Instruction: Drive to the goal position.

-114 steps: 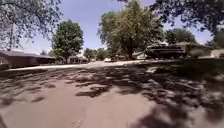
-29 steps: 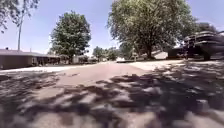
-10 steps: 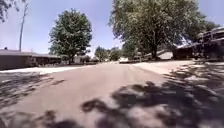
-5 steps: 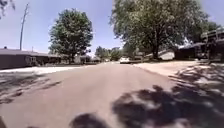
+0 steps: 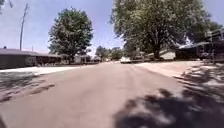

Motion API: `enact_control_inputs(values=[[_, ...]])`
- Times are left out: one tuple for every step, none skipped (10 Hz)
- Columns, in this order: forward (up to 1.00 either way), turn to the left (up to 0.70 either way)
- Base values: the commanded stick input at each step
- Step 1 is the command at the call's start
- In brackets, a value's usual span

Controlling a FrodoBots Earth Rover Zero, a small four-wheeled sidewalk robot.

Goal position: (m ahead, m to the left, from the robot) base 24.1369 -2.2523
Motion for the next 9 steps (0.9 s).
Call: enact_control_inputs(values=[[0.7, 0.0], [0.7, 0.0], [0.7, 0.0], [0.7, 0.0], [0.7, 0.0], [0.7, 0.0], [0.7, 0.0], [0.7, 0.0], [0.7, 0.0]])
